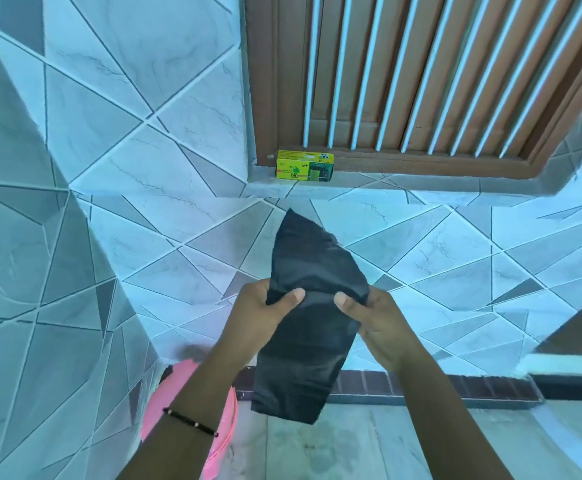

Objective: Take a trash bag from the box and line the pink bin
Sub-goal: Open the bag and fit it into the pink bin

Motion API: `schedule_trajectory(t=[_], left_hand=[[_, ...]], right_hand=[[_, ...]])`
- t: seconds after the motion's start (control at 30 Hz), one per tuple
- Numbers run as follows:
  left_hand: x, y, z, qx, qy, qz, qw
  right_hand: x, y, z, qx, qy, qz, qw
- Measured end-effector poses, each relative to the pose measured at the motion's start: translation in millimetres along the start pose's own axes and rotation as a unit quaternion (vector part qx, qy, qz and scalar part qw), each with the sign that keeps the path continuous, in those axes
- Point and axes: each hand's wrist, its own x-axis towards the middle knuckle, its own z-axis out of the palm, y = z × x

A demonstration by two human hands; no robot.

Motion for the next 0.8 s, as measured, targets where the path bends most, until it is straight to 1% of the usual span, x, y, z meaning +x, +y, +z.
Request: schedule_trajectory(t=[0.07,0.13,0.17,0.23,0.27,0.3,0.33,0.43,0.47,0.53,0.6,0.67,0.73,0.8], left_hand=[[-4,8,4,-0.042,0.031,0.001,0.999],[-14,8,7,-0.047,0.014,-0.004,0.999],[-21,6,10,-0.026,-0.009,-0.016,0.999],[-32,-10,20,0.073,-0.039,-0.024,0.996],[-36,-16,26,0.127,-0.039,-0.011,0.991],[-41,-19,32,0.158,-0.027,0.0,0.987],[-42,-20,37,0.154,-0.004,0.008,0.988],[-40,-13,43,0.035,0.061,-0.019,0.997],[-39,-11,44,-0.009,0.063,-0.039,0.997],[-42,-11,43,-0.07,0.019,-0.085,0.994],[-50,-16,44,-0.062,-0.044,-0.113,0.991],[-56,-25,46,-0.027,-0.074,-0.116,0.99],[-55,-30,47,-0.001,-0.044,-0.096,0.994],[-48,-26,46,-0.041,0.008,-0.08,0.996]], right_hand=[[-13,12,-3,-0.028,0.006,0.015,0.999],[-24,19,-4,-0.041,0.03,0.017,0.999],[-26,21,-6,-0.035,0.044,0.012,0.998],[-30,22,-11,-0.005,0.061,0.004,0.998],[-32,21,-13,0.007,0.059,0.003,0.998],[-34,21,-17,0.011,0.05,0.006,0.999],[-36,22,-20,0.006,0.036,0.014,0.999],[-46,32,-28,-0.085,0.003,0.058,0.995],[-49,35,-29,-0.104,0.004,0.068,0.992],[-54,39,-30,-0.076,0.03,0.065,0.995],[-54,38,-30,-0.013,0.063,0.051,0.997],[-49,31,-31,0.048,0.087,0.053,0.994],[-43,26,-32,0.098,0.085,0.061,0.99],[-41,23,-30,0.079,0.068,0.06,0.993]])
